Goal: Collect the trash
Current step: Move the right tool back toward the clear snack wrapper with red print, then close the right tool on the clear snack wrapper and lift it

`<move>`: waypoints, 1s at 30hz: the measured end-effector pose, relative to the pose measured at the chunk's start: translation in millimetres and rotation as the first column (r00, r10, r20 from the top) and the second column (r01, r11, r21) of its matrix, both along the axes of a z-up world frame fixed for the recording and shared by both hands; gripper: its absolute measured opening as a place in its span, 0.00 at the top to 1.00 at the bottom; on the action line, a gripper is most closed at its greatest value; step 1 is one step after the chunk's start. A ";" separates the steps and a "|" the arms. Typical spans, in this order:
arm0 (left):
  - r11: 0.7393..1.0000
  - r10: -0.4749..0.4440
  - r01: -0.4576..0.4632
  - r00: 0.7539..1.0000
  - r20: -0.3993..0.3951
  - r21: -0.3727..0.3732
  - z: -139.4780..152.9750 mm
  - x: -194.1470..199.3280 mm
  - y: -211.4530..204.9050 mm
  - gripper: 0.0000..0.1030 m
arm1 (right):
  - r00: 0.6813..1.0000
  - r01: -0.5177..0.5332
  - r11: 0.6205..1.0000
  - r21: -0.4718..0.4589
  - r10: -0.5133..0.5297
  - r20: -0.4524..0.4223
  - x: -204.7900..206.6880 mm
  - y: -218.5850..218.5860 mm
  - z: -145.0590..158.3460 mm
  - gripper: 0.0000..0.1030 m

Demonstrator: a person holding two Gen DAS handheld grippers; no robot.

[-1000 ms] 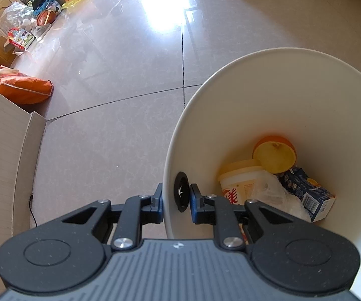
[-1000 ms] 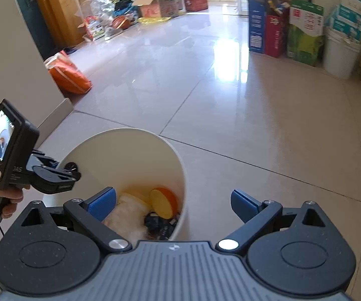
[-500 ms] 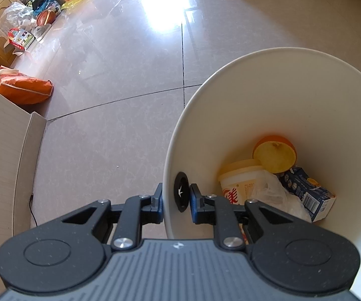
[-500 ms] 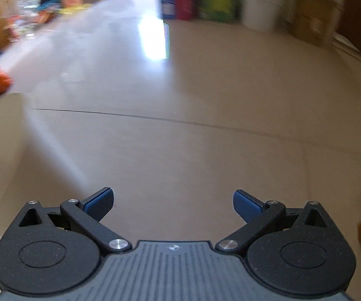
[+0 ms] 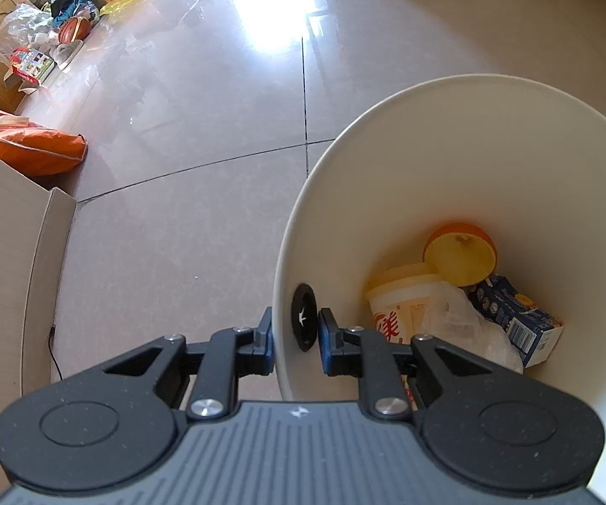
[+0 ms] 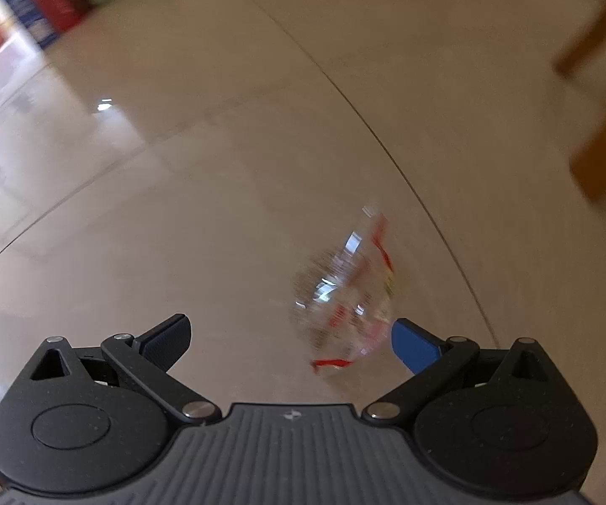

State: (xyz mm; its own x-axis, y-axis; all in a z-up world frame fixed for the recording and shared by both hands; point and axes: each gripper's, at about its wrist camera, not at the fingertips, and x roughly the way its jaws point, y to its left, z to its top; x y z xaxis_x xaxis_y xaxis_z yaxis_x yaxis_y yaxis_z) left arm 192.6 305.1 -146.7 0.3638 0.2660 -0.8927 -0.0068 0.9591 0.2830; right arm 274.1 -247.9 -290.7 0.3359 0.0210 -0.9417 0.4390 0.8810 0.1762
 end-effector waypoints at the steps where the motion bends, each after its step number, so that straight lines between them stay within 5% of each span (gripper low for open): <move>1: 1.000 0.003 -0.003 1.000 0.000 0.002 -0.8 0.2 -0.4 0.82 | 0.999 0.041 0.999 0.028 -0.040 -0.014 0.3 -6.5 -10.8 0.00; 7: 1.000 0.007 -0.007 1.000 -0.007 0.001 -1.7 2.0 -1.3 0.82 | 0.982 0.189 0.975 0.121 -0.184 -0.050 10.7 -25.7 -54.9 0.00; 22: 1.000 0.005 -0.005 1.000 -0.007 0.008 -2.2 0.5 -2.3 0.82 | 0.971 0.182 0.981 -0.066 -0.190 -0.145 56.8 -16.6 -92.2 0.01; 30: 1.000 0.012 -0.012 1.000 -0.007 0.001 -1.1 1.2 -1.3 0.82 | 0.966 0.167 0.982 -0.092 -0.182 -0.185 77.5 -19.5 -99.6 0.16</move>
